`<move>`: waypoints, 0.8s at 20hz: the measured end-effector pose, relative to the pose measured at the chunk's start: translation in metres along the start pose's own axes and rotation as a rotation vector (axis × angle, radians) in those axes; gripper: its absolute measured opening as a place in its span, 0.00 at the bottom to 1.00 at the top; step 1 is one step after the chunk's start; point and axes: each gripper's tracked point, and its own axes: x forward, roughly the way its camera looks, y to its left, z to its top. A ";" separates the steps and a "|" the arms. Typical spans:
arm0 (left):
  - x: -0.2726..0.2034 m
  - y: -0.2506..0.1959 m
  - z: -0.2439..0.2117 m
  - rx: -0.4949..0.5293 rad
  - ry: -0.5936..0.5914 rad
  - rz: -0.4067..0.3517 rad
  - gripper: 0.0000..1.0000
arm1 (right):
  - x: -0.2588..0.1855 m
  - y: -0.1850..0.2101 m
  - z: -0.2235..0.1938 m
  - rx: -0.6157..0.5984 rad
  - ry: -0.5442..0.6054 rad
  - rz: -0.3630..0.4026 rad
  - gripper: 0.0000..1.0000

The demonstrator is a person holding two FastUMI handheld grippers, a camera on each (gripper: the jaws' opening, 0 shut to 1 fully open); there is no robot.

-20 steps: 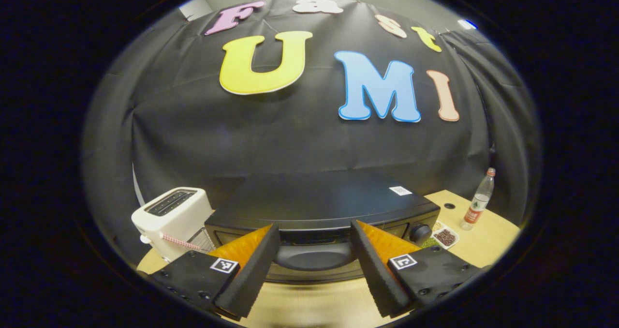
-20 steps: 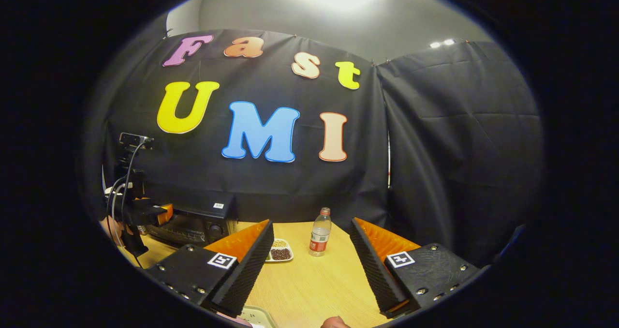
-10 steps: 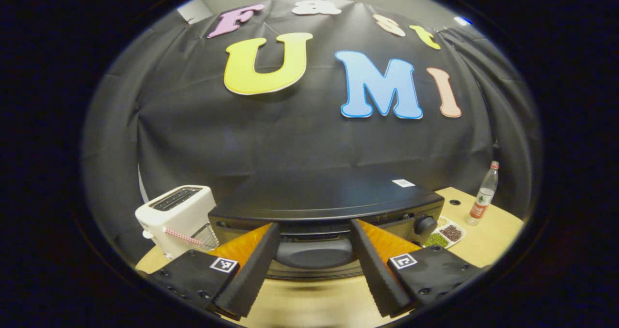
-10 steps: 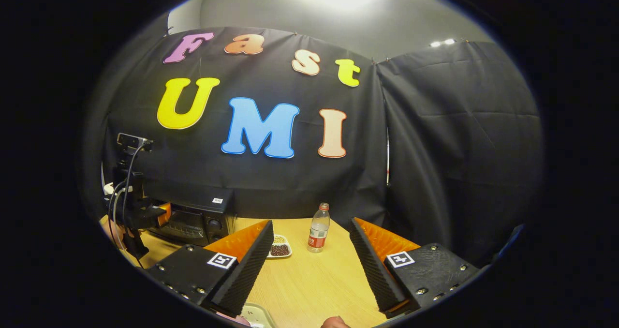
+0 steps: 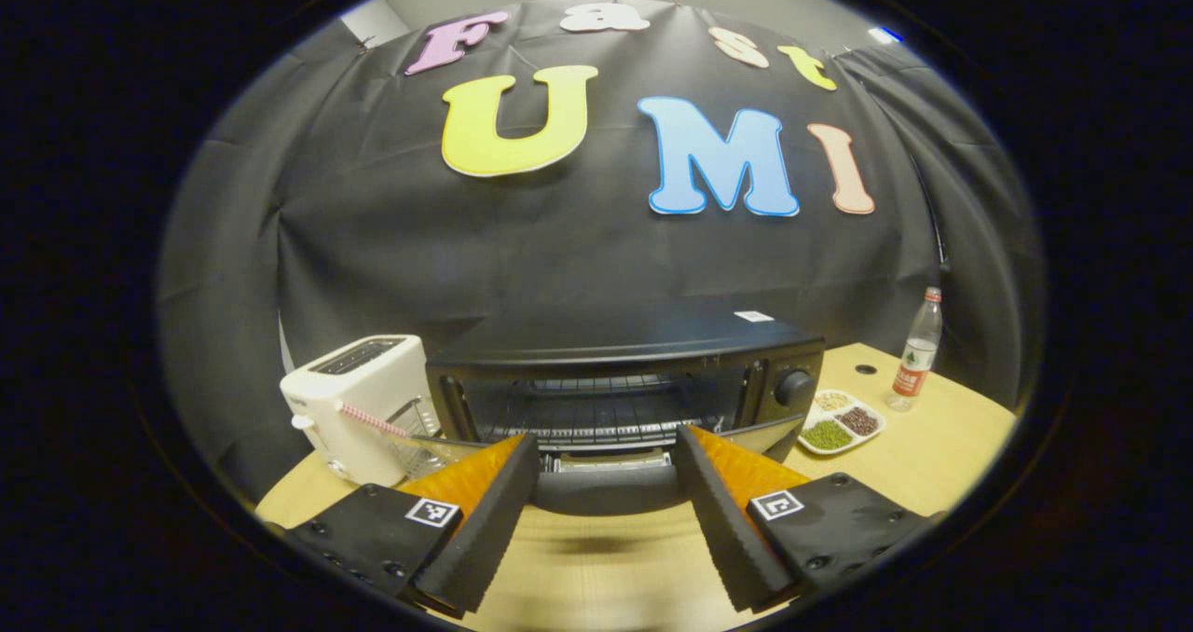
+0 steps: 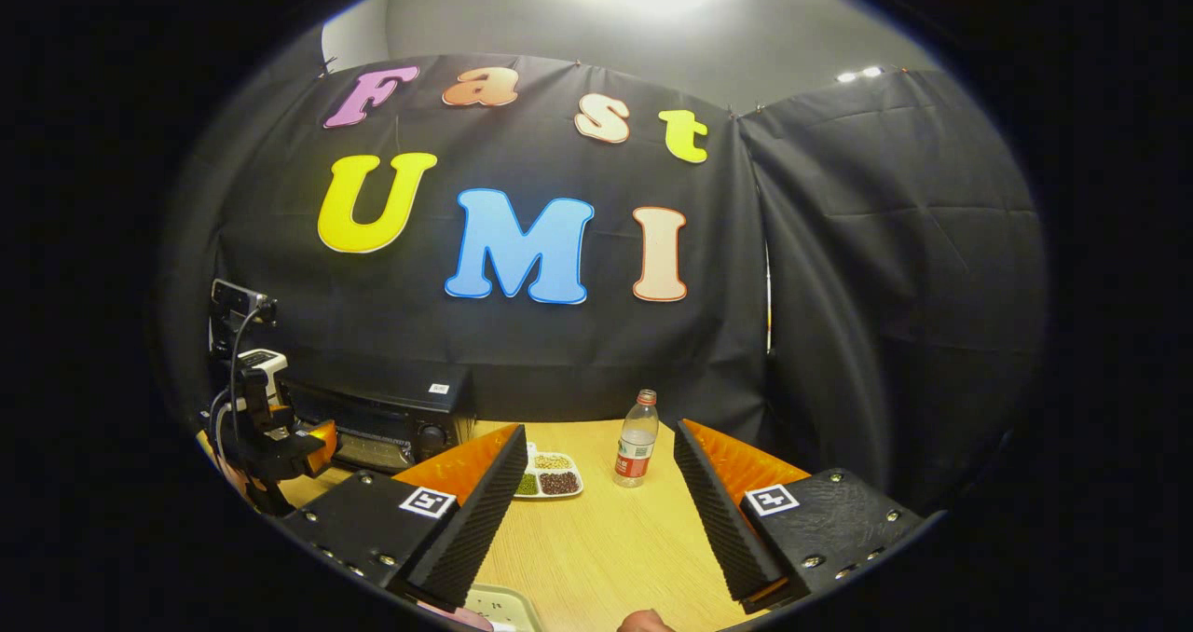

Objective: Open the electric oven with the left hand, put the food in, and close the electric oven.

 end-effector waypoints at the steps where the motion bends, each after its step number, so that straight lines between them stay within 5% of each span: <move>1: -0.004 -0.001 -0.006 -0.002 0.009 0.000 0.98 | 0.000 0.000 0.001 -0.001 -0.002 0.004 0.97; 16: -0.035 -0.010 -0.088 0.040 0.158 -0.013 0.98 | 0.001 0.003 -0.008 -0.007 0.026 0.039 0.97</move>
